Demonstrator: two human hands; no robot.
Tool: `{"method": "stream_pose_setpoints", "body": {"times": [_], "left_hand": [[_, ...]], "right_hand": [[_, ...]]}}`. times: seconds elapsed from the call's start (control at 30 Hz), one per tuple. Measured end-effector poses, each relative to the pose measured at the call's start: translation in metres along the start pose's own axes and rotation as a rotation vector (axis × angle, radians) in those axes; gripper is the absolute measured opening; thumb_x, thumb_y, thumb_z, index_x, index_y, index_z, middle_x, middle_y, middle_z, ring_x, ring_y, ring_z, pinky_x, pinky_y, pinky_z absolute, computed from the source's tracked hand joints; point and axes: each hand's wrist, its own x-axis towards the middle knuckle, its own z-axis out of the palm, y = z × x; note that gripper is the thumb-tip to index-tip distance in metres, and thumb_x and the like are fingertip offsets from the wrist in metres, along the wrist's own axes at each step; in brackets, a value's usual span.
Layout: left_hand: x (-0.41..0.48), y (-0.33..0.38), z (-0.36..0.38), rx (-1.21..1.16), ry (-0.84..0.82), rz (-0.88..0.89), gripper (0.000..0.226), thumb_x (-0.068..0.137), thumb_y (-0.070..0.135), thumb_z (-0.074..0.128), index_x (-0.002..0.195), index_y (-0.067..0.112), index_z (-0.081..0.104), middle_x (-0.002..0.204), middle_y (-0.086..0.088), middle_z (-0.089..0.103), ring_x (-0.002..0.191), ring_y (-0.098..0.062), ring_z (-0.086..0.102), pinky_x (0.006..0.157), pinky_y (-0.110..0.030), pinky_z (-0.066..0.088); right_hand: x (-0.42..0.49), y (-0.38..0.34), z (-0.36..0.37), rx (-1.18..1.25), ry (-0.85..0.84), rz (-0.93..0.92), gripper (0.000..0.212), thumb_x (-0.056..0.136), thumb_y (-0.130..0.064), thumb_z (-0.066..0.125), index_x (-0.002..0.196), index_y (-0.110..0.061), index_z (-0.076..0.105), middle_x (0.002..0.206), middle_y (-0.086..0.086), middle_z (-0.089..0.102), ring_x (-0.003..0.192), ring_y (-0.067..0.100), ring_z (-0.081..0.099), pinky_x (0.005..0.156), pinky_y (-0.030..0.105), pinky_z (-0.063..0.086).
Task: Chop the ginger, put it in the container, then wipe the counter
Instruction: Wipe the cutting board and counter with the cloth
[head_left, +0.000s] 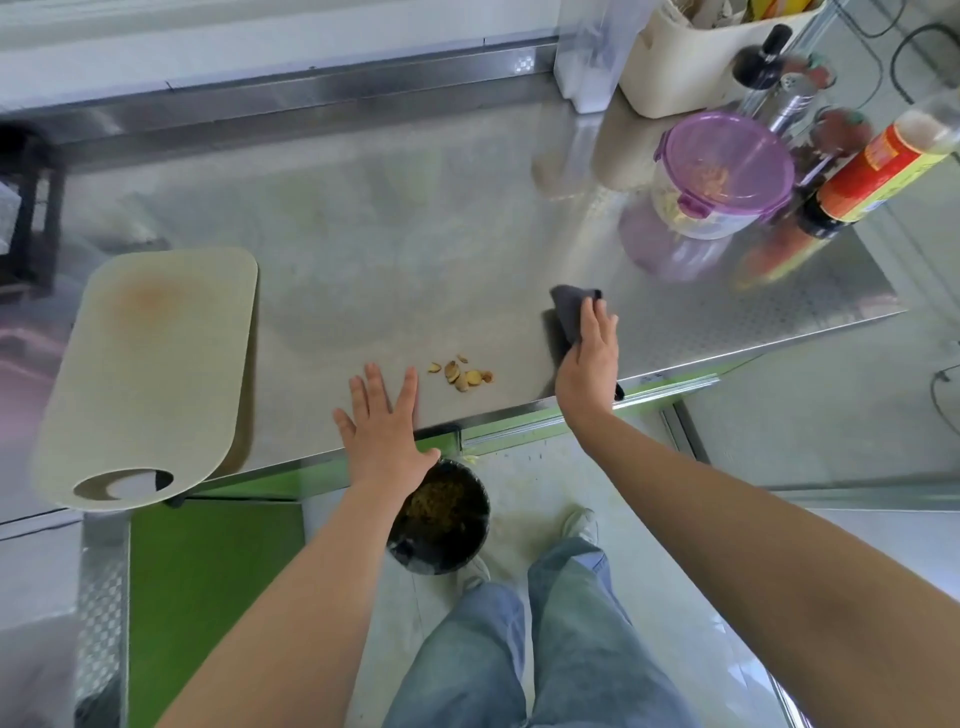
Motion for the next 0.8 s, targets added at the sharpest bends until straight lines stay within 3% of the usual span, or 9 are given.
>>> {"method": "stream_pose_setpoints", "body": {"times": [0.07,0.17,0.27,0.37,0.47,0.6,0.7,0.8], "left_hand": [[0.0,-0.001,-0.001,0.004,-0.012,0.004,0.11,0.083,0.053,0.064,0.147,0.032,-0.023,0.153,-0.015,-0.029,0.143,-0.036,-0.021,0.116,-0.055,0.003],[0.0,-0.002,-0.002,0.012,-0.001,0.005,0.109,0.083,0.051,0.064,0.148,0.032,-0.022,0.154,-0.015,-0.028,0.144,-0.036,-0.019,0.116,-0.054,0.004],[-0.001,-0.003,-0.001,-0.006,0.028,0.008,0.106,0.084,0.046,0.065,0.149,0.032,-0.018,0.156,-0.013,-0.024,0.145,-0.034,-0.016,0.117,-0.053,0.005],[-0.002,-0.009,-0.003,-0.022,0.085,0.018,0.101,0.085,0.04,0.067,0.152,0.025,-0.006,0.158,-0.013,-0.015,0.146,-0.033,-0.009,0.119,-0.048,0.007],[-0.007,-0.016,-0.002,-0.027,0.133,-0.097,0.096,0.085,0.035,0.067,0.153,0.021,0.0,0.158,-0.018,-0.009,0.146,-0.036,-0.007,0.119,-0.05,0.008],[-0.015,-0.025,0.001,-0.081,0.092,-0.176,0.095,0.088,0.033,0.064,0.152,0.028,-0.007,0.158,-0.018,-0.014,0.145,-0.037,-0.009,0.117,-0.053,0.008],[-0.019,-0.032,0.001,-0.091,0.101,-0.162,0.091,0.09,0.032,0.062,0.153,0.028,-0.004,0.158,-0.016,-0.014,0.146,-0.034,-0.008,0.119,-0.049,0.008],[-0.022,-0.036,0.002,-0.115,0.105,-0.248,0.079,0.094,0.037,0.054,0.152,0.031,0.0,0.159,-0.016,-0.012,0.146,-0.036,-0.007,0.116,-0.055,0.011]], "right_hand": [[-0.008,0.008,0.005,-0.135,-0.06,0.01,0.063,0.094,0.011,0.031,0.152,-0.013,0.019,0.161,0.001,0.008,0.148,0.022,-0.002,0.119,0.031,0.003],[-0.034,0.0,0.029,-0.134,-0.231,-0.144,0.063,0.093,0.011,0.035,0.151,-0.014,0.023,0.16,0.0,0.011,0.148,0.02,0.001,0.12,0.036,0.005],[-0.042,-0.02,0.035,0.034,-0.395,-0.169,0.054,0.096,0.004,0.035,0.147,-0.013,0.034,0.156,0.003,0.027,0.145,0.022,0.02,0.119,0.036,0.02],[-0.028,-0.033,0.019,0.177,-0.283,-0.069,0.05,0.097,0.0,0.034,0.144,-0.016,0.04,0.145,0.006,0.044,0.131,0.024,0.042,0.111,0.036,0.034],[-0.007,-0.025,0.011,0.061,-0.163,-0.071,0.052,0.098,0.0,0.03,0.148,-0.013,0.03,0.154,0.004,0.029,0.142,0.02,0.026,0.118,0.034,0.022],[-0.014,-0.017,0.031,-0.152,-0.327,-0.147,0.057,0.099,0.002,0.029,0.152,-0.012,0.016,0.161,0.001,0.005,0.148,0.019,-0.002,0.117,0.028,0.004],[-0.024,-0.027,0.043,-0.062,-0.497,-0.284,0.052,0.1,-0.001,0.03,0.15,-0.013,0.024,0.16,0.001,0.013,0.148,0.018,0.004,0.119,0.026,0.007],[-0.008,-0.036,0.042,0.019,-0.468,-0.286,0.05,0.1,0.0,0.03,0.148,-0.013,0.032,0.158,0.001,0.02,0.146,0.018,0.014,0.119,0.027,0.012]]}}
